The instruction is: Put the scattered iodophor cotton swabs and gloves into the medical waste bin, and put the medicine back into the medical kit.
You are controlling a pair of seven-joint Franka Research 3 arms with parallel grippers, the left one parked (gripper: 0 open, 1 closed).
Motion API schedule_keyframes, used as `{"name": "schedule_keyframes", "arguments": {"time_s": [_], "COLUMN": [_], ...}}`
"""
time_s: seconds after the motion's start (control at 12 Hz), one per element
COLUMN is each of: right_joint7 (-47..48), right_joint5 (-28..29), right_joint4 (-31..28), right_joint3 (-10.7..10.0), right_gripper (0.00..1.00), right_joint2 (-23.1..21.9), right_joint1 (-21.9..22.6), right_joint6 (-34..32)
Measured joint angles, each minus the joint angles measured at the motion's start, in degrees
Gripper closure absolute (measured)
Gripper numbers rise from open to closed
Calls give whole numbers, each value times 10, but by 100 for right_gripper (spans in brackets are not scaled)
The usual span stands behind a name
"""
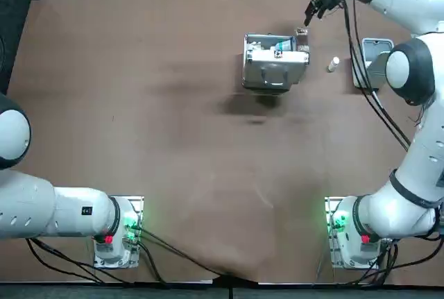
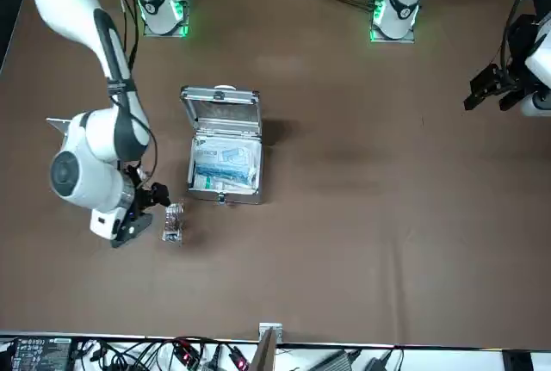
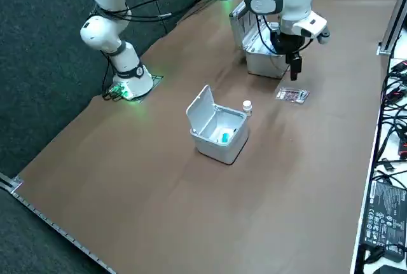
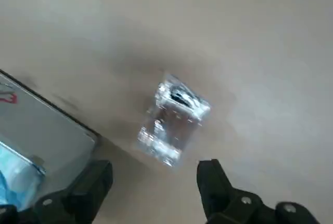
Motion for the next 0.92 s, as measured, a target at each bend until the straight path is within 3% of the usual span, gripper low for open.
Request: {"name": "schedule_keyframes", "arguments": {"time_s": [0.42,0.75,0.92], "right_joint7": [-14,-125,-167], "right_joint5": [0,0,0], "right_joint4": [0,4,21], "right_joint3": [0,-6,-9], "right_gripper": [4,27,30], "right_joint2": [10,48,70], "right_joint1": [27,22,17], "right_joint6": [49,123,132]}}
